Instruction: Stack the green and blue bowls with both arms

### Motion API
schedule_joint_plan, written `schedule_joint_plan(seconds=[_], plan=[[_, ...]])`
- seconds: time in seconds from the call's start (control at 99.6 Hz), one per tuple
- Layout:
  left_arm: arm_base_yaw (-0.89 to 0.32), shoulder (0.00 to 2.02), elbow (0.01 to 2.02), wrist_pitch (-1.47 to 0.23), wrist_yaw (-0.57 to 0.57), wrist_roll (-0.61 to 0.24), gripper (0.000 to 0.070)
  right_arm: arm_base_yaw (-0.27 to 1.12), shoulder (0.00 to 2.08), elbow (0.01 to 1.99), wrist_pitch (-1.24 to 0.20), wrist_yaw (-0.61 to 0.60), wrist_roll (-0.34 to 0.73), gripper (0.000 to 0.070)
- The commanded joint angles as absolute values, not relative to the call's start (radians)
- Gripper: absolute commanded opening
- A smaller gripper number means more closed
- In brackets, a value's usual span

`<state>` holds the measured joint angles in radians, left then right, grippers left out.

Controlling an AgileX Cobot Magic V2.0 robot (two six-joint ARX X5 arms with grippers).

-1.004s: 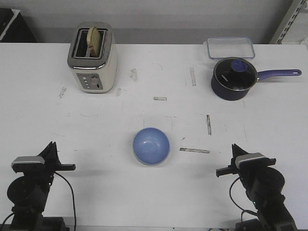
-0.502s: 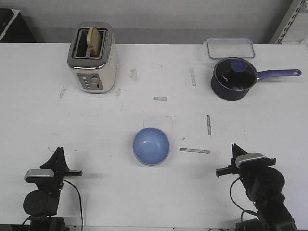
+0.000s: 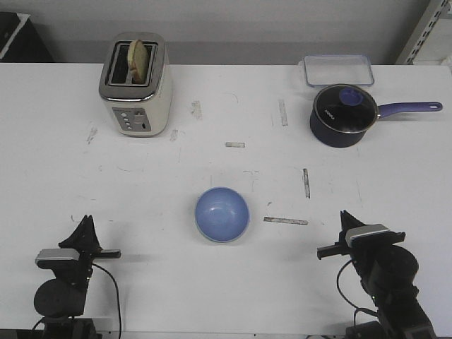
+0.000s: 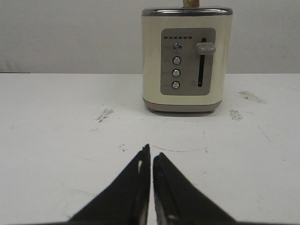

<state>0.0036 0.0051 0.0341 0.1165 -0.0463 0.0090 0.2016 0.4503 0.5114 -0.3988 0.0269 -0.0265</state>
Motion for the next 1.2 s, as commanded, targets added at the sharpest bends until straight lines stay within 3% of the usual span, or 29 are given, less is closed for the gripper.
schedule_joint_plan(seconds=[0.0, 0.342, 0.472, 0.763, 1.055, 1.185], plan=[[0.004, 0.003, 0.013, 0.13, -0.042, 0.009, 0.0002, 0.203, 0.452, 0.514, -0.385, 0.027, -0.031, 0.0001], [0.004, 0.003, 0.013, 0.13, -0.042, 0.009, 0.0002, 0.2, 0.449, 0.514, -0.385, 0.027, -0.032, 0.0001], [0.004, 0.003, 0.013, 0.129, -0.042, 0.009, 0.0002, 0.175, 0.424, 0.496, -0.349, 0.027, -0.085, 0.0001], [0.004, 0.003, 0.013, 0.129, -0.042, 0.009, 0.0002, 0.038, 0.27, 0.24, -0.138, 0.026, -0.076, 0.0001], [0.004, 0.003, 0.013, 0.129, -0.042, 0.009, 0.0002, -0.047, -0.007, 0.038, -0.105, 0.025, -0.009, 0.0001], [0.004, 0.003, 0.013, 0.13, -0.042, 0.009, 0.0002, -0.054, 0.001, 0.012, -0.086, 0.024, 0.011, 0.0001]])
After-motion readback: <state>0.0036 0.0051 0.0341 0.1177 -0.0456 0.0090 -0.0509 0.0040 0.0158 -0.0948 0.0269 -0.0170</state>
